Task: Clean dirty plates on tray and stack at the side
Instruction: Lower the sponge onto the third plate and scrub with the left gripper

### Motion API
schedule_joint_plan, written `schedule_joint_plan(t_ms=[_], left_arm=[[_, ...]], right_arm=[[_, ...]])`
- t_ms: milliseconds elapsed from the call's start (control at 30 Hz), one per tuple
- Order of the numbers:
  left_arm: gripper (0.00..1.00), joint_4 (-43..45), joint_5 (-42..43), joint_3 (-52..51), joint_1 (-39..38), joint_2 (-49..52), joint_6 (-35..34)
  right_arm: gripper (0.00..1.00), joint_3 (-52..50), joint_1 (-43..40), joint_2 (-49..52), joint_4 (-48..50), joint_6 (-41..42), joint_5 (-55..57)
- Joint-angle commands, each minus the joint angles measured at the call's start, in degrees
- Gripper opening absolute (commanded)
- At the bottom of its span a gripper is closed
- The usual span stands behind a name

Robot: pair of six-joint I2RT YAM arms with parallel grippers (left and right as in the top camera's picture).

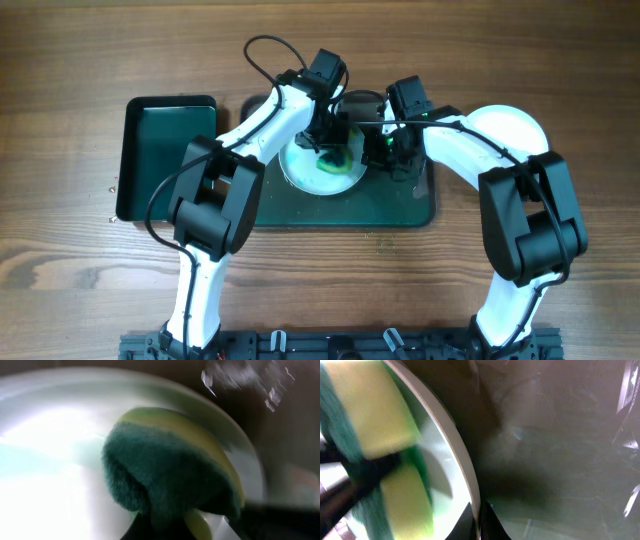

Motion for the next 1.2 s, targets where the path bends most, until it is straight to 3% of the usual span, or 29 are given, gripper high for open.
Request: schedule_joint_plan(t_ms=[0,67,167,233,367,433,500,667,800,967,1067,1167], left_arm=[[0.04,-1.4,-31.1,-0.3,0.6,1.1,-10.8],[0.04,-6.1,-40.4,-0.3,0.6,1.1,-15.3],[0.04,-10.6,-36.7,-0.3,0.4,1.1,-15.2],[0.04,-13.1,-26.8,-0.3,0.3,1.1,-10.8],[0.04,-16.1,7.8,-0.3,0.3,1.1,4.8],[0.04,-15.9,18.3,-0.3,0.3,1.1,5.8],[0.04,-12.8,21.9,-0.3,0.3,1.1,5.8],[0.04,0.2,19.8,-0.3,0.3,1.1,5.7],[0.04,3.8,1.4,-0.3,0.3,1.1,-0.9],[0.04,-4.0,-23.6,0.2,2.4,1.1,-8.1],[0.04,-10.3,-29.5,2.2,4.4,1.1,-8.1],[0.04,-15.8,-29.1,6.0,6.1,1.0,-8.3]], right_arm=[[0.05,0.5,-0.1,0.9,-0.3,0.0,-0.1],[0.04,0.5,-0.1,0.9,-0.4,0.0,-0.1],[0.04,0.5,-0.1,0.9,-0.3,-0.1,-0.3],[0.04,0.5,-0.1,0.9,-0.3,-0.1,-0.3],[0.04,0.5,-0.1,0.9,-0.4,-0.1,-0.3],[0.04,0.5,-0.1,0.9,-0.4,0.0,-0.5],[0.04,0.5,-0.1,0.9,-0.3,-0.1,-0.5],[0.05,0.5,-0.1,0.9,-0.3,-0.1,-0.5],[0.04,0.5,-0.1,0.9,-0.3,-0.9,-0.8],[0.04,0.5,-0.1,0.9,-0.3,-0.9,-0.9],[0.04,0.5,-0.1,0.9,-0.3,-0.8,-0.9],[0.04,0.5,-0.1,0.9,-0.1,-0.8,-1.1]])
